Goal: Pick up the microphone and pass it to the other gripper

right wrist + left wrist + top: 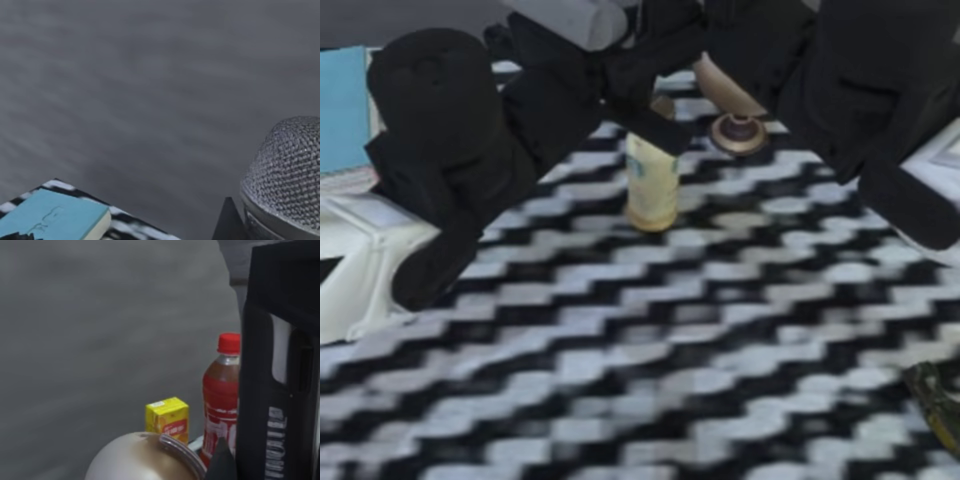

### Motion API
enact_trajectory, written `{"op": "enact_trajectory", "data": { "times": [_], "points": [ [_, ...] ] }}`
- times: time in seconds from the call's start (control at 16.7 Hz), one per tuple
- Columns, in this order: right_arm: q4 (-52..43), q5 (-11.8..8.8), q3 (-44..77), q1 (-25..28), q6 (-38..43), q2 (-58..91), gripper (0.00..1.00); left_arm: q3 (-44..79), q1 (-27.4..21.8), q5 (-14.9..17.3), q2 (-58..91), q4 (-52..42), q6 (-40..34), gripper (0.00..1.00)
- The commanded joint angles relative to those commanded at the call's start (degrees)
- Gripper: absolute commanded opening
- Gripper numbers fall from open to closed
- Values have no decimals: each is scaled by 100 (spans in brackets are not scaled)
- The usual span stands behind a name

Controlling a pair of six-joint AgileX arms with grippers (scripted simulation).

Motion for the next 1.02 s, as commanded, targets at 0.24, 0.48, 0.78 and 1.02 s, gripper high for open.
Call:
{"op": "enact_trajectory", "data": {
  "times": [0.24,0.48,0.78,1.02],
  "points": [
    [0,0,0,0,0,0,0,0,0,0,0,0,0,8],
    [0,0,0,0,0,0,0,0,0,0,0,0,0,38],
    [0,0,0,0,0,0,0,0,0,0,0,0,0,75],
    [0,0,0,0,0,0,0,0,0,0,0,0,0,100]
  ]
}}
